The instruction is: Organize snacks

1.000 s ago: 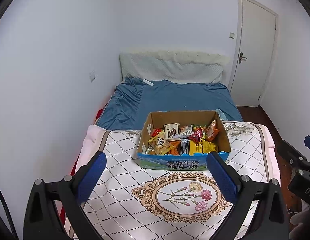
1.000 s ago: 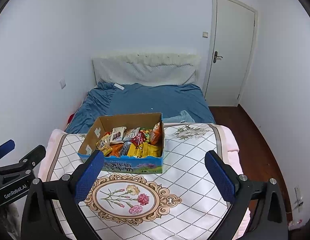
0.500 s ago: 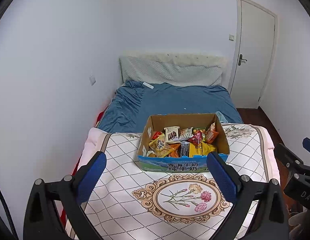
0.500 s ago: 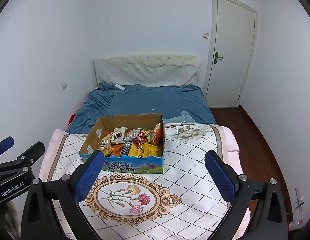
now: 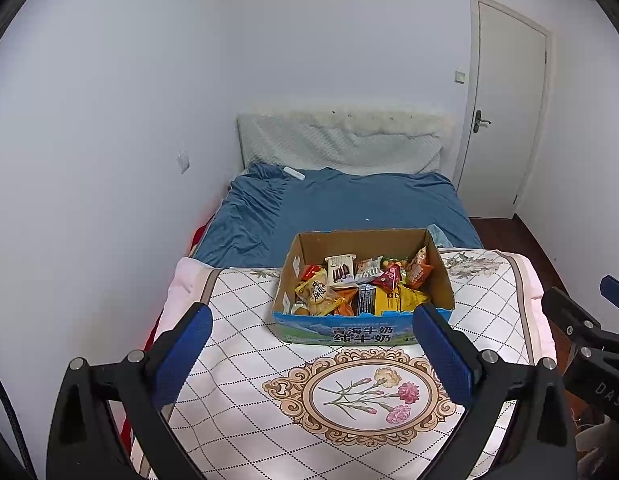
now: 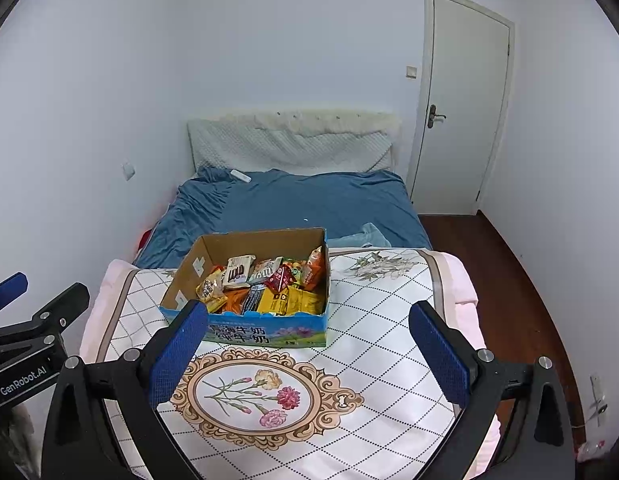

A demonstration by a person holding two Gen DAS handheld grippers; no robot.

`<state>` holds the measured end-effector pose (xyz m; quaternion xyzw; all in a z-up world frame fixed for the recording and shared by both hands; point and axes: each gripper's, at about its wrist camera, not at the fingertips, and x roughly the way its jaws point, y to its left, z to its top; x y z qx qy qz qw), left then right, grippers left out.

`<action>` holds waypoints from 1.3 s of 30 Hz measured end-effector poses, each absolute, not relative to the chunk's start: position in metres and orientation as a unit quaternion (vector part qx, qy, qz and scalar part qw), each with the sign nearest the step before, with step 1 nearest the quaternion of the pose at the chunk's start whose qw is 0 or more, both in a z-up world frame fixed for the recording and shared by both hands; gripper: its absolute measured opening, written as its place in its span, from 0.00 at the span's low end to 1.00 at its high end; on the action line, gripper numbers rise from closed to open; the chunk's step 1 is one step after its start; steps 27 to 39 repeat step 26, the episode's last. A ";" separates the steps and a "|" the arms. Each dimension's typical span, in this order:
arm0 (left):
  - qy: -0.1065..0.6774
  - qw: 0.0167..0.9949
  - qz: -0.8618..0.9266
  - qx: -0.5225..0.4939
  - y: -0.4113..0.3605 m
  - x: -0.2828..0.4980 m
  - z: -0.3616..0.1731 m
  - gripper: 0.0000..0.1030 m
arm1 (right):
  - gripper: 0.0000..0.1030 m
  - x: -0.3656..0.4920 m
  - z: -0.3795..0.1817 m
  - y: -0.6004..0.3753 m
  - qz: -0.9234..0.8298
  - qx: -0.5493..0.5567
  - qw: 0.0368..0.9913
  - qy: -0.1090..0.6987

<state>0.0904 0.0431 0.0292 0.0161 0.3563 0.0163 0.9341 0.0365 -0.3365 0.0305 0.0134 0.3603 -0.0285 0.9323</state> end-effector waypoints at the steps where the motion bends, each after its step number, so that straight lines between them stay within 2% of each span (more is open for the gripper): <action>1: 0.356 0.934 0.016 0.016 0.043 0.090 0.029 1.00 | 0.99 0.036 0.031 -0.337 -0.028 0.014 0.932 0.361; 39: 0.348 0.937 0.017 0.019 0.045 0.090 0.035 1.00 | 1.00 0.036 0.031 -0.338 -0.025 0.016 0.933 0.357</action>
